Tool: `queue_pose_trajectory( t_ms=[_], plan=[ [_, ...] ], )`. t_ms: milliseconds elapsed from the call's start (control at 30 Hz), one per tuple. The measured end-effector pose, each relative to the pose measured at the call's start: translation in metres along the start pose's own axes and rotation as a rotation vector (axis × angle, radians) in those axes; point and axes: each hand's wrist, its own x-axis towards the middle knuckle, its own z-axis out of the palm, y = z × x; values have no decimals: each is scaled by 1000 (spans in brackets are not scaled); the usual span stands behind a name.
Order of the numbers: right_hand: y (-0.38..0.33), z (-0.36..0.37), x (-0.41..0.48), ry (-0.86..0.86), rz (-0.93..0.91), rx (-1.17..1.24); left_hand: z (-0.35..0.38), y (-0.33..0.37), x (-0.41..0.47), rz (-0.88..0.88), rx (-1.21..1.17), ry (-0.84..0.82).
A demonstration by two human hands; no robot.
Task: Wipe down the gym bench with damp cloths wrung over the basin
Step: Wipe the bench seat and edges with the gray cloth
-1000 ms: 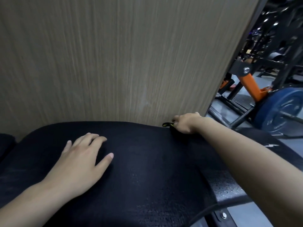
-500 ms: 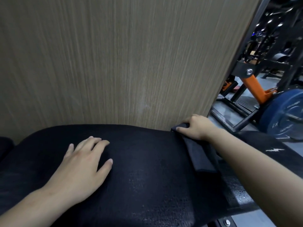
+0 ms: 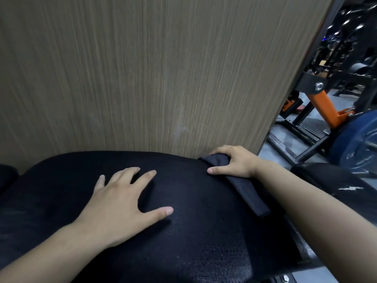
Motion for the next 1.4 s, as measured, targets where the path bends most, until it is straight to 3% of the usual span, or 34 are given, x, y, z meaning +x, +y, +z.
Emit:
queue_pose_trajectory(
  t_ms=[500,700,833,1067,1400],
  plan=[
    [73,-32,-53,120,292,53,11,58,29,109,-26,-88],
    [96,-43,-77,162,449,9,23,128,49,305,-11,-131],
    [109,-47,-102,235,513,-10,33,180,62,340,-34,-158],
    [110,-43,-138,259,437,-177,57,240,65,384,-73,-144],
    [111,-34,-197,327,325,-175,62,256,62,337,-39,-96]
  ],
)
